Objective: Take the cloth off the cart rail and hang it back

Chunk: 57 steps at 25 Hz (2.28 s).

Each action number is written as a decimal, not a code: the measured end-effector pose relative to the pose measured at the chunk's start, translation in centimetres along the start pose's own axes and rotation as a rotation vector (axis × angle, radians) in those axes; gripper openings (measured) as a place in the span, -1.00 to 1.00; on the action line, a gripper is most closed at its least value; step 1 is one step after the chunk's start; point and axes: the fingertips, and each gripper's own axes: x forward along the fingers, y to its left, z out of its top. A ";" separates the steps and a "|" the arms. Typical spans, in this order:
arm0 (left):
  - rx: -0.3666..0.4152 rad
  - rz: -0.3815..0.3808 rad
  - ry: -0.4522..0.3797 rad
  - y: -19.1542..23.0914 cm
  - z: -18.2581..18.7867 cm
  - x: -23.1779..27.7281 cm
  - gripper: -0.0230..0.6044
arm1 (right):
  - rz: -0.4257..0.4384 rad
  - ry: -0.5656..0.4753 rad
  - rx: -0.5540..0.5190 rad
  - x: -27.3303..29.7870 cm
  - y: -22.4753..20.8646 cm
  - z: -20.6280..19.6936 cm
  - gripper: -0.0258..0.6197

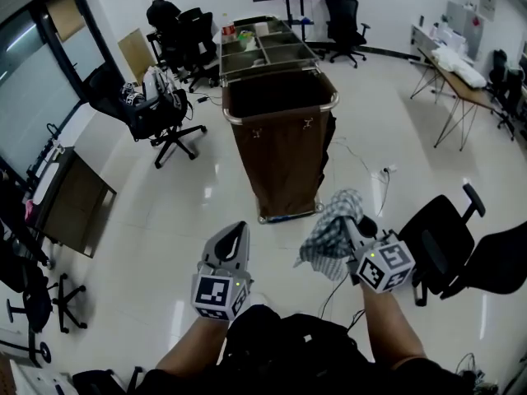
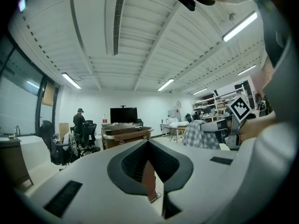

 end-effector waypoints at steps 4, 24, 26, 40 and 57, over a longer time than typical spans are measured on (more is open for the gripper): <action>0.033 0.004 -0.036 2.2 2.0 1.3 -0.93 | 0.014 -0.010 -0.022 1.8 0.0 1.7 -0.78; 0.028 -0.026 -0.190 19.6 11.7 14.7 -0.93 | 0.045 -0.154 -0.211 22.1 1.9 20.7 -0.78; 0.020 -0.029 -0.187 20.5 11.7 15.8 -0.93 | 0.038 -0.157 -0.219 24.2 1.3 21.4 -0.78; 0.033 0.049 -0.136 24.9 11.2 25.1 -0.93 | 0.086 -0.004 -0.264 44.5 -7.8 20.2 -0.77; 0.027 0.142 -0.107 26.7 9.4 31.3 -0.93 | 0.207 0.314 -0.195 53.2 -12.8 10.1 -0.05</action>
